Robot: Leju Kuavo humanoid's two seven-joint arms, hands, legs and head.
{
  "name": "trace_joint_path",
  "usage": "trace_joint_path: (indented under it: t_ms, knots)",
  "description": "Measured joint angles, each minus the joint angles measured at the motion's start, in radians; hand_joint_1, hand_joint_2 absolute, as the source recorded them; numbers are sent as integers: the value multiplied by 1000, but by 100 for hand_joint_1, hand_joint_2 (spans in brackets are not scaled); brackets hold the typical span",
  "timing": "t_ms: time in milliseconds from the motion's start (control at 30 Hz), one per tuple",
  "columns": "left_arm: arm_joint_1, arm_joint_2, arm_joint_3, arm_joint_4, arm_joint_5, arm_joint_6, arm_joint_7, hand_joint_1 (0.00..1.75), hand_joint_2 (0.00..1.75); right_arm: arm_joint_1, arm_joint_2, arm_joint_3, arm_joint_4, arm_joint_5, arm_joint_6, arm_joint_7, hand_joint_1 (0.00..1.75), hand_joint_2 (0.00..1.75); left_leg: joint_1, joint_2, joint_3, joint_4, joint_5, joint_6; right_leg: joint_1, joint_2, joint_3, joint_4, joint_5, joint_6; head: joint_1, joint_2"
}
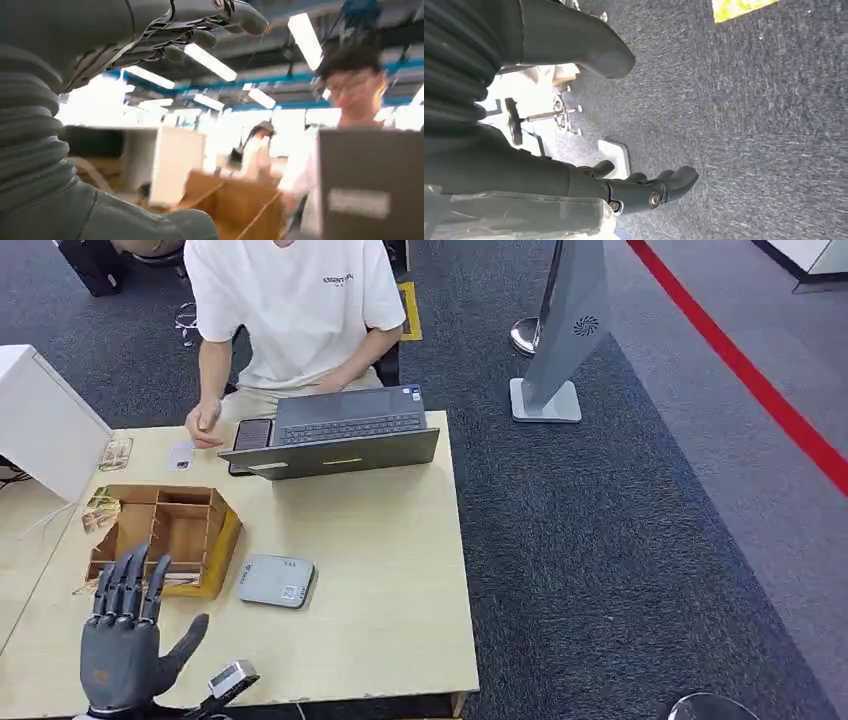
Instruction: Pass the card to the sensor for recognition and then transmit it.
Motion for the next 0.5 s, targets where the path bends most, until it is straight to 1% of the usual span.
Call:
trace_joint_path:
  t_ms: [67,133,233,333,500]
  knots:
    - [-2,35,0,42,32,-38,8,0,175,0,0,-3,0,1,0,-1,0,175,0,0,0,0,1,0,0,0,0,0,0,0,0,0]
    - [-3,60,0,71,37,-53,11,0,175,0,0,-5,0,2,11,-8,0,175,0,0,0,0,1,0,0,0,0,0,0,0,0,0]
    - [-13,100,0,133,12,-109,31,0,175,-1,-10,-5,0,3,88,-35,0,175,0,0,0,0,1,0,0,0,1,0,0,0,0,0]
    - [-34,133,0,206,14,-113,24,0,175,-1,-18,-5,0,3,106,-40,0,175,0,0,0,0,1,0,0,0,1,0,0,0,0,0]
    - [-63,143,0,287,7,-104,11,0,175,-1,-27,-5,0,6,106,-35,0,175,0,-1,0,0,1,0,0,-1,1,0,0,0,0,0]
